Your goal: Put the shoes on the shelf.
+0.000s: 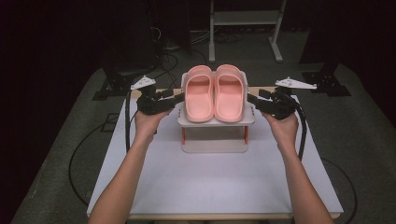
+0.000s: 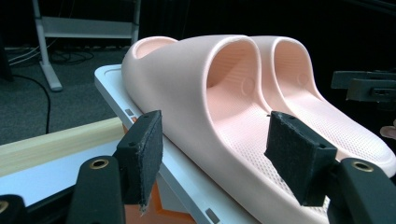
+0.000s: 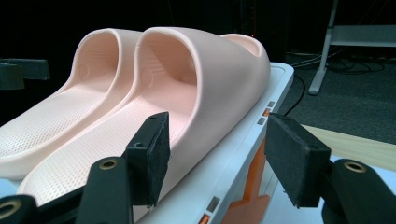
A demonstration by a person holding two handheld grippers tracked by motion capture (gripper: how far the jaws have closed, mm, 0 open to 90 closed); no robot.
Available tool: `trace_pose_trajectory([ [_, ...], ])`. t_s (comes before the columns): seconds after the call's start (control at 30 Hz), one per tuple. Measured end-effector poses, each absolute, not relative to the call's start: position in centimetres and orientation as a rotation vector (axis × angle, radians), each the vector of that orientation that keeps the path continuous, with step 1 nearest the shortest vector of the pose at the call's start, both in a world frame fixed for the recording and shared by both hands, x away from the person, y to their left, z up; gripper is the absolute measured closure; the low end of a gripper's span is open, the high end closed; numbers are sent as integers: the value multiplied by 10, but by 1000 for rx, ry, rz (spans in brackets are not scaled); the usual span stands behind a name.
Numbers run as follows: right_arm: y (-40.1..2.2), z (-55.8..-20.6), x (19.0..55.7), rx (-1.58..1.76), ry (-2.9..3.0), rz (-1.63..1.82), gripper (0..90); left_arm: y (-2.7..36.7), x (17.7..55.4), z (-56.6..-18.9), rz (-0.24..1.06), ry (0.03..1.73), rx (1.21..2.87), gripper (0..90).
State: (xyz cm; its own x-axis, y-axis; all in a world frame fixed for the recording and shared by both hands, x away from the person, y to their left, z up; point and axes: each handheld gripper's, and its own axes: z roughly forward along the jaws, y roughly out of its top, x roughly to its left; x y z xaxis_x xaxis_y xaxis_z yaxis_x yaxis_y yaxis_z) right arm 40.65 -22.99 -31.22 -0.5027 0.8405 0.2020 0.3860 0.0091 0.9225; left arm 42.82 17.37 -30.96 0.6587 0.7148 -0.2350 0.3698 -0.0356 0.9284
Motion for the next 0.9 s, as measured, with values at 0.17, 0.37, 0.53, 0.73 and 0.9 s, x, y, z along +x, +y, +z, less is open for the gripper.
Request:
trace_pose_trajectory([
  [0.17,-234,-314,401,1246,1886,1501,389,176,425,-312,356,896,1650,338],
  [0.37,-239,-316,395,1247,1884,1498,377,179,420,-314,362,896,1652,305],
  [0.53,-244,-319,391,1257,1874,1496,358,182,416,-316,354,898,1651,289],
  [0.73,-250,-322,385,1264,1873,1493,344,185,410,-317,360,899,1647,257],
  [0.9,-256,-323,379,1265,1861,1500,342,187,405,-316,371,894,1642,225],
])
